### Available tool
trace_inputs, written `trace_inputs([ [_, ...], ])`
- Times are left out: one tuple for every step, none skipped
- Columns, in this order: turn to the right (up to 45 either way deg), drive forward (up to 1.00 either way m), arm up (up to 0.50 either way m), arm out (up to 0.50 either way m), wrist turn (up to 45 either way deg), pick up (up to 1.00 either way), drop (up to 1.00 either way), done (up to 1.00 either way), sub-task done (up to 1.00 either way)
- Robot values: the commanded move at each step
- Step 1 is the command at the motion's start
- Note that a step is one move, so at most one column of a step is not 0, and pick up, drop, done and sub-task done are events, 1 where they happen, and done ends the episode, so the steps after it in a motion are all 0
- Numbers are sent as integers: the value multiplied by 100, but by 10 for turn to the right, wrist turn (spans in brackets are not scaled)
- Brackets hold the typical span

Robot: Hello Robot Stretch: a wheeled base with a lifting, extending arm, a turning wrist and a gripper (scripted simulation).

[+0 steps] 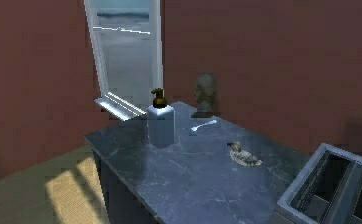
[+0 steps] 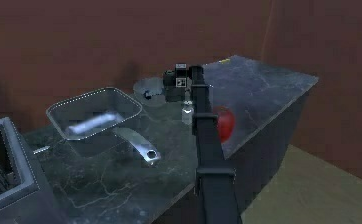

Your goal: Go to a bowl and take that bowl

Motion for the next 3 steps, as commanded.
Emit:
trace_inputs([
  [0, 0, 0, 0, 0, 100, 0, 0, 0],
  [0, 0, 10, 0, 0, 0, 0, 0, 0],
  [0, 0, 0, 0, 0, 0, 0, 100, 0],
])
